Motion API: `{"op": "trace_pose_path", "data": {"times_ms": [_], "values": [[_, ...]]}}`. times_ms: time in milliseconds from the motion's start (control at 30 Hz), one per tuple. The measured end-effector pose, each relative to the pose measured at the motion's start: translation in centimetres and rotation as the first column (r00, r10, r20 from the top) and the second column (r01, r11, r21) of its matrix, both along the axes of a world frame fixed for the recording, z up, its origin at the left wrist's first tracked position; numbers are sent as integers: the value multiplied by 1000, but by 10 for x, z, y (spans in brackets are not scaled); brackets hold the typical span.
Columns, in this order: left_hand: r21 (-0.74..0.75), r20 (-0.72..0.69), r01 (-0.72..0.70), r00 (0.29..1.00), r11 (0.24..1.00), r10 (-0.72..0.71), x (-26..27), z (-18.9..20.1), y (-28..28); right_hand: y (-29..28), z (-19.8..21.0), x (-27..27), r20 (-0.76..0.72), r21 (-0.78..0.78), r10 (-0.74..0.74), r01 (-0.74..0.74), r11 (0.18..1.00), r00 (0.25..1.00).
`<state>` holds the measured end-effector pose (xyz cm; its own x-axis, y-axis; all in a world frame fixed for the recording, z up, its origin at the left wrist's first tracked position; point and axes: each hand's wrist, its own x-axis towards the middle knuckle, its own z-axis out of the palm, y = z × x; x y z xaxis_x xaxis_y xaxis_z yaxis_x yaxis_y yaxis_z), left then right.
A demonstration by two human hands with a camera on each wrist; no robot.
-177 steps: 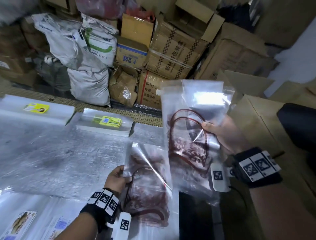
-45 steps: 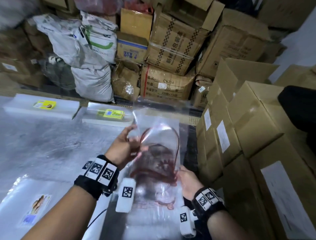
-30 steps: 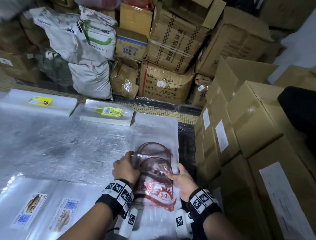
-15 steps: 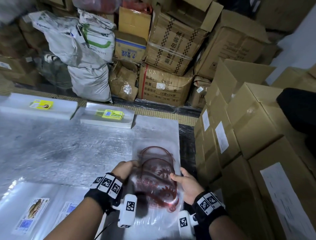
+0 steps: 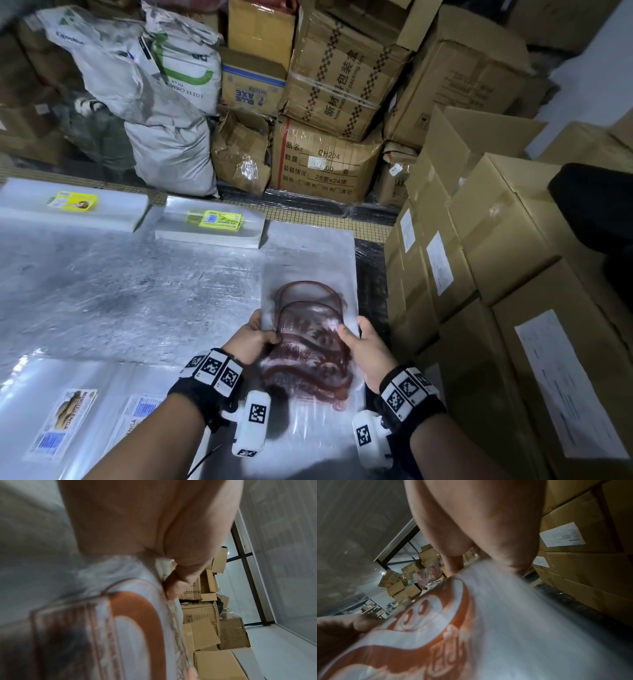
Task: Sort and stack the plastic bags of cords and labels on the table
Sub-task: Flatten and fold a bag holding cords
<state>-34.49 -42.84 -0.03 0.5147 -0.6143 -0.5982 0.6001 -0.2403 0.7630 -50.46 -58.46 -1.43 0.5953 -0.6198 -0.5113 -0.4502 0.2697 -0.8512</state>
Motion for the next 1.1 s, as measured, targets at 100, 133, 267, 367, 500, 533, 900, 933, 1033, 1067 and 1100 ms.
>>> {"op": "trace_pose_path", "data": {"times_ms": [100,133,267,367,500,533,900,933,1033,1067,1100], "values": [[-29,-23,2,1000,1000,-3,3,-5,4,-2,12,-1,82,198,-19,3,980,996],[-43,-38,1,999,999,-3,4,-6,4,-4,12,-2,107,222,6,-30,975,994],[-80,-66,-2,998,997,-4,5,-1,5,-5,7,-2,146,172,40,-65,983,988],[-106,-97,-13,995,994,3,6,4,3,-5,10,0,140,148,38,-59,987,989],[-75,-153,-41,988,996,29,5,3,-1,-2,10,6,49,105,23,-28,994,999],[-60,-161,-15,987,998,5,6,4,1,-2,8,7,51,108,3,-9,994,999],[-97,-60,95,993,991,-101,5,9,17,-5,16,3,88,200,-67,48,979,994],[-124,-69,59,995,991,-68,5,8,18,-4,20,3,107,219,-65,41,975,992],[-183,-140,-19,990,983,-6,2,3,19,-3,25,0,91,273,-7,-18,962,996],[-175,-163,-45,986,984,16,1,1,19,-2,25,0,45,279,29,-40,960,999],[-151,-168,-62,985,987,36,-1,0,19,-2,24,-1,0,281,61,-58,958,998]]}}
